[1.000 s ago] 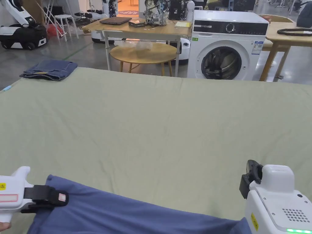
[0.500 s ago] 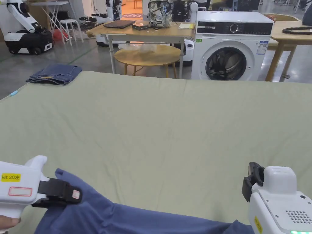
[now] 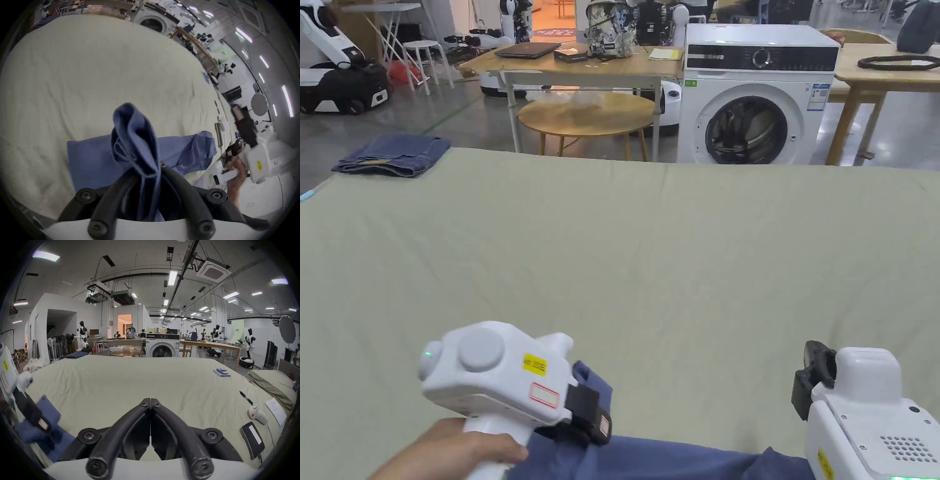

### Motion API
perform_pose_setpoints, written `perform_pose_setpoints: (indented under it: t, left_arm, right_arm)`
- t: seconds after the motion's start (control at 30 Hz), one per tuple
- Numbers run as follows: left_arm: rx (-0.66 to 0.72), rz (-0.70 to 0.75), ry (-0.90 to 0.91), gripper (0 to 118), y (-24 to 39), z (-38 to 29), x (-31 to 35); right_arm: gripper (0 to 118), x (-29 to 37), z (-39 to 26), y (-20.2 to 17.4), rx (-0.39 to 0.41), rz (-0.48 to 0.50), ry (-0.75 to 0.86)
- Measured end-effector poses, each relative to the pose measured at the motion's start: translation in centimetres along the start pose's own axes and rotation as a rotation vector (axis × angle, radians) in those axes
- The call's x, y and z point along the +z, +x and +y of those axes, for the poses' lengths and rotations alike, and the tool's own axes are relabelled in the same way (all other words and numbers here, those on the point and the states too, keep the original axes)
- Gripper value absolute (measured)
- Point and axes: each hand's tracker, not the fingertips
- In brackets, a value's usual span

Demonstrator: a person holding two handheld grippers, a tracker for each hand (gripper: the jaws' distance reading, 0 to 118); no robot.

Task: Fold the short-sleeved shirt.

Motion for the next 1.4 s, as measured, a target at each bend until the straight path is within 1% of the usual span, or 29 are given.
perform_pose_setpoints:
  t: [0.1, 0.23, 0.33, 0.47, 0.5, 0.57, 0.67, 0.87, 0.9, 0.93, 0.97, 1.0, 1.1, 1.17, 1.23, 1.33, 1.4]
  left_arm:
    - [-0.016, 0.049, -0.057, 2, 0.7, 0.1, -3.9]
    - [-0.015, 0.088, -0.113, 2, 2.6, -1.1, -6.8]
    - [-0.041, 0.128, -0.121, 2, 2.4, -1.3, -8.2]
    - [-0.056, 0.144, -0.111, 2, 2.5, -1.7, -7.9]
    - [-0.053, 0.135, -0.107, 8, 2.4, -1.7, -7.7]
    - [-0.036, 0.074, -0.103, 26, 2.3, -1.7, -7.1]
    - [-0.024, 0.009, -0.081, 36, 2.4, -2.2, -5.6]
    - [0.004, -0.185, 0.023, 36, 1.8, -2.6, -1.6]
    - [-0.009, -0.181, 0.054, 34, 1.6, -2.8, -1.3]
    - [-0.014, -0.167, 0.074, 26, 1.4, -2.9, -1.2]
    - [-0.01, -0.148, 0.076, 14, 1.0, -2.9, -1.5]
    - [-0.004, -0.138, 0.071, 7, 0.6, -2.8, -2.0]
    - [0.001, -0.092, 0.051, 6, 0.8, -3.3, -3.7]
    - [0.008, -0.094, 0.018, 5, 0.7, -3.8, -5.3]
    - [0.029, -0.177, -0.019, 5, 0.2, -4.2, -7.0]
    - [0.035, -0.273, -0.027, 4, 0.5, -5.0, -9.0]
    - [0.04, -0.275, -0.044, 4, 0.0, -5.3, -10.7]
  right_arm:
    - [0, 0.0, -0.1, 0.4, 0.004, -0.007, -0.012]
    - [0, 0.2, -0.1, 0.7, 0.012, -0.019, -0.024]
    - [0, 0.5, -0.1, 0.8, 0.018, -0.025, -0.03]
    - [0, 0.6, -0.3, 0.9, 0.026, -0.029, -0.039]
    - [0, 0.6, -0.4, 0.9, 0.027, -0.03, -0.042]
    - [0, 0.6, -0.6, 0.9, 0.025, -0.027, -0.047]
    - [0, 0.6, -0.8, 0.9, 0.026, -0.023, -0.05]
    - [0, 0.8, -1.0, 1.1, 0.018, -0.023, -0.051]
    - [0, 0.8, -1.1, 1.2, 0.012, -0.022, -0.052]
    - [0, 0.9, -1.2, 1.3, 0.005, -0.021, -0.053]
    - [0, 0.9, -1.3, 1.3, -0.001, -0.022, -0.054]
    - [0, 0.9, -1.4, 1.4, -0.004, -0.022, -0.056]
    - [0, 1.0, -1.4, 1.5, -0.015, -0.02, -0.064]
    - [0, 1.1, -1.6, 1.5, -0.018, -0.023, -0.066]
    - [0, 1.1, -1.7, 1.5, -0.019, -0.023, -0.068]
    - [0, 1.1, -1.9, 1.6, -0.018, -0.023, -0.071]
    - [0, 1.1, -2.0, 1.7, -0.021, -0.025, -0.074]
